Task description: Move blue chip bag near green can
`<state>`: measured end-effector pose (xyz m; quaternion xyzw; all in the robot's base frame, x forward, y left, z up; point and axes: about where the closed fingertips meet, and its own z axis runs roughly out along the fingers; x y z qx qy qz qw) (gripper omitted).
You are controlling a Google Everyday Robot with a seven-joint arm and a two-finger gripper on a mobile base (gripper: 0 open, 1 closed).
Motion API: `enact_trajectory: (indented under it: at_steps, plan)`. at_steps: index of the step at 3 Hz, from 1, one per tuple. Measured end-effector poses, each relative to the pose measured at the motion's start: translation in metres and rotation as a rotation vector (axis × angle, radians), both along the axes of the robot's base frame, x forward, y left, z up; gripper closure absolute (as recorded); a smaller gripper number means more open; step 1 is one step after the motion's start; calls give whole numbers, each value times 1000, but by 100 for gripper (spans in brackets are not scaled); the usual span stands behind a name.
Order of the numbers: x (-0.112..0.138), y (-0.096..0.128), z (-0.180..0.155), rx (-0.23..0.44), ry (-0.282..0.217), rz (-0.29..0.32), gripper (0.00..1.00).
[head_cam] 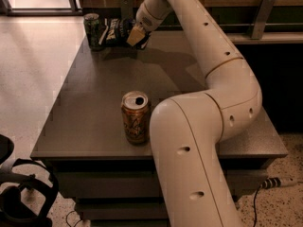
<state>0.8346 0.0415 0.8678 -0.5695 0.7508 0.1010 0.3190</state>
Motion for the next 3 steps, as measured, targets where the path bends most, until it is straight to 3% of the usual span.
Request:
enact_trajectory:
  at_steps: [1,2,3]
  plan:
    - [1,3,-4,-1,5,3,12]
    - [1,5,-8,-2,9,5,0]
    - [1,5,-8,-2,10,5,0]
